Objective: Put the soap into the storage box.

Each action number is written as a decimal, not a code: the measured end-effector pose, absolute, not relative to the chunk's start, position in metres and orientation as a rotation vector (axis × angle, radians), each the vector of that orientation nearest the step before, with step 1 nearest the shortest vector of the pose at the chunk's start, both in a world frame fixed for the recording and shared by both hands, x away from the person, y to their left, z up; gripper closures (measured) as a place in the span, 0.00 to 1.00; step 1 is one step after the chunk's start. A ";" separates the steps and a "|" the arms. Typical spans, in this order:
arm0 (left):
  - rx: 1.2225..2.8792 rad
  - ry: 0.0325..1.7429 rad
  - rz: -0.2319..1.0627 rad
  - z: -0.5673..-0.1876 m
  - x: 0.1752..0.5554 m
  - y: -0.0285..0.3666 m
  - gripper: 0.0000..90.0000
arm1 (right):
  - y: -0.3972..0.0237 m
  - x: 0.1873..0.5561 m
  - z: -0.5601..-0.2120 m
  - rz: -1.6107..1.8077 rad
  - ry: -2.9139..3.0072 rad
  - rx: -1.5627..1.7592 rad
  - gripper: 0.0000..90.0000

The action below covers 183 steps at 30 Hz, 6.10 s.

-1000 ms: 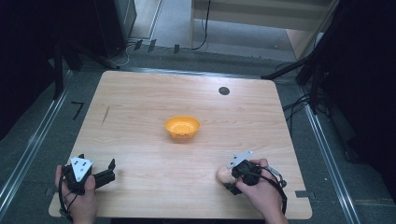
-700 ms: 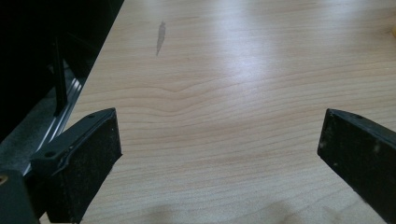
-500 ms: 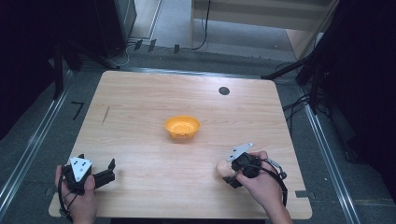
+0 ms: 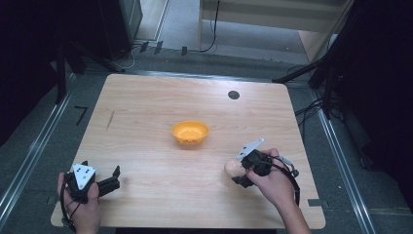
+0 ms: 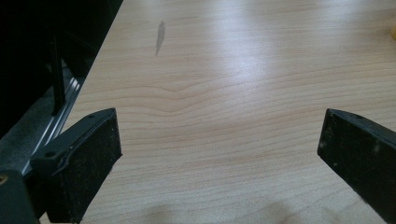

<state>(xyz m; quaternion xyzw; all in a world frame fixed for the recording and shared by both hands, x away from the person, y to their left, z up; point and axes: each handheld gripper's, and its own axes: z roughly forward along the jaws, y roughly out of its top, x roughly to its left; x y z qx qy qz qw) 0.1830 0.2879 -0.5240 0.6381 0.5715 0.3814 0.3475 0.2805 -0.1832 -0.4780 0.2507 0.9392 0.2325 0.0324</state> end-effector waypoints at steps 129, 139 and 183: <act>1.647 1.523 0.918 -0.524 0.188 0.292 0.01 | -0.024 0.429 -0.447 0.559 3.057 0.208 0.37; 1.647 1.522 0.918 -0.524 0.188 0.292 0.01 | -0.023 0.432 -0.450 0.541 3.059 0.203 0.37; 1.659 1.523 0.930 -0.524 0.188 0.291 0.01 | -0.122 0.401 -0.456 0.871 2.835 0.662 0.00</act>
